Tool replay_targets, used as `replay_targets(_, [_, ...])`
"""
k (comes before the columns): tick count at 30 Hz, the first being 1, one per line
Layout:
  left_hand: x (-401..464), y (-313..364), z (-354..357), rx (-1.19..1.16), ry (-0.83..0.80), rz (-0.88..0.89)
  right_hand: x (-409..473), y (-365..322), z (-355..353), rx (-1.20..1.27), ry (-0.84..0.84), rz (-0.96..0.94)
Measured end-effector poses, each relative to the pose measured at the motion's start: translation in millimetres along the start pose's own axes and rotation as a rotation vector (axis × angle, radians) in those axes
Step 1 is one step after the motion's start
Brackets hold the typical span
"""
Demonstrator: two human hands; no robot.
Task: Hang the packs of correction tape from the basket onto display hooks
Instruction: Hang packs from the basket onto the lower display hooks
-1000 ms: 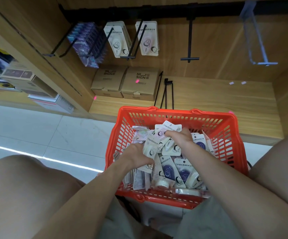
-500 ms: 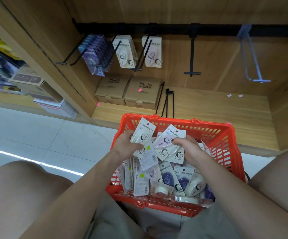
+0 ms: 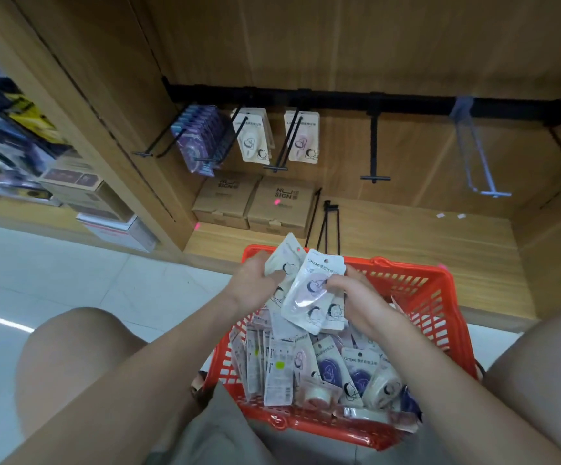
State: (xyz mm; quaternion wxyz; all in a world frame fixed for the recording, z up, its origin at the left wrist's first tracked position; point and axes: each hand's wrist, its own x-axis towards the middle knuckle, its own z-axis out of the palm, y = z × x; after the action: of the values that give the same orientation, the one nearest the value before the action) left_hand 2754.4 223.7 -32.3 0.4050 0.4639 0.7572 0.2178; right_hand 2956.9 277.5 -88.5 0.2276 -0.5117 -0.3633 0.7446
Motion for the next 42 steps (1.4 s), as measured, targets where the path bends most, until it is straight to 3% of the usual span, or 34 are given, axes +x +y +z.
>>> replay_targets(6, [-5.7, -2.4, 26.3, -0.104, -0.021, 0.001, 3.2, 4.7, 6.3, 0.144, -0.005, 0.003])
replay_targets(11, [-8.4, -3.0, 31.7, -0.349, -0.015, 0.014, -4.3, 3.0, 8.2, 0.185, -0.051, -0.032])
replay_targets(19, [-10.3, -4.2, 25.5, -0.647, -0.091, -0.11, -19.8, -8.2, 24.5, 0.13, -0.056, -0.02])
replay_targets(22, [-10.2, -6.0, 17.5, -0.655, -0.05, -0.131, -17.4, -12.7, 26.0, 0.143, -0.089, 0.029])
replay_targets(28, [-8.1, -7.6, -12.8, -0.639, -0.008, -0.109, -9.8, -21.0, 32.3, 0.153, -0.048, -0.045])
replay_targets(37, [-1.7, -18.9, -83.7, -0.417, 0.101, -0.078, 1.7, -52.7, 48.9, 0.312, 0.039, -0.093])
replay_targets(42, [10.4, -31.3, -99.7, -0.306, 0.173, -0.089, 3.0, -65.0, 70.2, 0.035, 0.062, -0.194])
